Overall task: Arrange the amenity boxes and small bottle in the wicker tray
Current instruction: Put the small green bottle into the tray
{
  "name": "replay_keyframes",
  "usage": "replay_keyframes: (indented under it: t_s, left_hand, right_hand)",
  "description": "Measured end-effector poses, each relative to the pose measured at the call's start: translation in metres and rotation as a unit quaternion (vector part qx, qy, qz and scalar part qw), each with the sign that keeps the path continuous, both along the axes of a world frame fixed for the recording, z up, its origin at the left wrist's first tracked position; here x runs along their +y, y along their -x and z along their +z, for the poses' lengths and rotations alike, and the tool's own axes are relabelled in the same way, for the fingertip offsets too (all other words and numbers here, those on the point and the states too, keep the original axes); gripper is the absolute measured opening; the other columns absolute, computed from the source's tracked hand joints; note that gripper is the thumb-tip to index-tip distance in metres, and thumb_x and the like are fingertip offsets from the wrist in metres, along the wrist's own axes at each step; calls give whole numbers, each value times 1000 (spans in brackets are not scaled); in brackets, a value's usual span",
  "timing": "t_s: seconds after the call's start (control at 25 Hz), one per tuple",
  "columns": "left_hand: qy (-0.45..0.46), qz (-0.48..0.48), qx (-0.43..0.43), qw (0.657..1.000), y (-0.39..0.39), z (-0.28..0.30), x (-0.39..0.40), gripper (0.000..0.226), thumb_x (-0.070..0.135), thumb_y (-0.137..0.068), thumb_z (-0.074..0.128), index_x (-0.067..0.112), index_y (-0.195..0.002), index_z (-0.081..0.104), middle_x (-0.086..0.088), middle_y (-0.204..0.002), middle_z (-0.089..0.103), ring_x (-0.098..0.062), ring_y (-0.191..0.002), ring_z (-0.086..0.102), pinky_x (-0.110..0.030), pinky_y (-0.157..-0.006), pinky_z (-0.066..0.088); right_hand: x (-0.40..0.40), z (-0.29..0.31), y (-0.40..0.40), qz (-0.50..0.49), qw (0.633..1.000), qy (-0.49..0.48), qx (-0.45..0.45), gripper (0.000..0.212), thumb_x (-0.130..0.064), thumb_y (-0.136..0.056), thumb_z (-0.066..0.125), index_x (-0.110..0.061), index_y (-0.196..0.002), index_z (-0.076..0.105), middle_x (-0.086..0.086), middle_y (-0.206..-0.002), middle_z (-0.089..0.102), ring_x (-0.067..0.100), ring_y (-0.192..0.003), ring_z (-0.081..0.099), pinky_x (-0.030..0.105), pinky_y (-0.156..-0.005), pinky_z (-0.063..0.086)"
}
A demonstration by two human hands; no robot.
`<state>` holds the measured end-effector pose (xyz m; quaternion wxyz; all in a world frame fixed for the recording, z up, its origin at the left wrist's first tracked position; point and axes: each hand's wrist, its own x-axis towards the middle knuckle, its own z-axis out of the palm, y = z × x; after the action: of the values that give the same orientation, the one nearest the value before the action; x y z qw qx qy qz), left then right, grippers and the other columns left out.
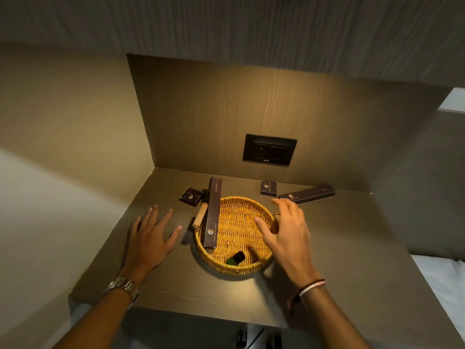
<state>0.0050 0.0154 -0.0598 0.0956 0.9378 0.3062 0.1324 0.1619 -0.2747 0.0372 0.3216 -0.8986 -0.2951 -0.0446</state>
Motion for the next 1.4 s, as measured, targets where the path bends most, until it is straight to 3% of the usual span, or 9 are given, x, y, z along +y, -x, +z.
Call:
replay_keyframes:
  t_s: [0.08,0.16,0.28,0.48,0.68,0.84,0.92,1.04,1.4]
  left_hand:
    - [-5,-3,1,1000,0,-1,0,68,65,-92,34,30,-151,33,-13,-161,27,-26,-149,22,-50,-119,16]
    - [-4,-1,1,1000,1,-1,0,69,65,-91,33,30,-151,33,-13,-161,27,-26,-149,21,-49,-119,16]
    - [-2,2,1,1000,-1,-2,1,71,67,-90,31,31,-151,32,-12,-162,26,-26,-150,20,-49,-119,14]
    - [-10,2,11,1000,-2,-7,5,71,70,-90,29,34,-151,30,-11,-162,25,-24,-150,19,-48,-118,14]
    - [-10,5,17,1000,-2,-12,8,71,71,-90,27,36,-151,27,-10,-162,25,-23,-150,18,-48,-118,13]
    - [-6,4,12,1000,-2,-13,9,71,71,-90,27,36,-151,28,-10,-162,25,-23,-150,20,-49,-118,15]
    - [-9,3,15,1000,-1,-12,10,70,70,-90,29,36,-151,27,-9,-162,24,-23,-150,19,-49,-119,16]
    - [-9,1,12,1000,-1,-12,9,69,70,-91,29,36,-151,26,-10,-162,24,-22,-150,19,-48,-119,15]
    - [-8,1,3,1000,-1,-10,7,69,69,-91,30,36,-151,27,-9,-163,24,-23,-150,19,-47,-118,14]
  right_hand:
    - [-4,-5,-9,-29,993,37,112,75,-38,-92,67,-12,-153,31,11,-151,46,25,-133,48,42,-105,47]
    - [-5,-13,-13,3,980,27,195,74,-20,-95,65,-11,-156,24,13,-139,56,17,-108,59,30,-91,52]
    - [-6,-17,-21,23,980,14,198,72,-8,-96,59,-12,-158,21,5,-119,60,8,-85,62,24,-76,59]
    - [-6,-11,-46,59,976,58,199,71,-10,-97,58,-17,-158,21,19,-148,45,32,-134,48,50,-107,48]
    - [-4,-2,-53,82,977,88,178,73,-25,-95,64,-19,-157,25,12,-157,37,29,-147,30,47,-116,33]
    - [1,14,-19,106,990,94,-9,52,-52,-87,66,-24,-130,55,2,-125,60,19,-113,58,33,-92,52]
    - [9,19,2,138,959,245,22,49,-61,-84,64,-26,-118,57,-1,-113,61,17,-98,62,37,-85,55]
    - [19,19,16,150,907,387,72,49,-51,-83,73,-20,-117,56,5,-114,61,23,-104,60,41,-90,50]
    - [22,15,14,158,931,274,180,61,-32,-70,89,-16,-121,59,5,-114,62,24,-106,62,41,-88,59]
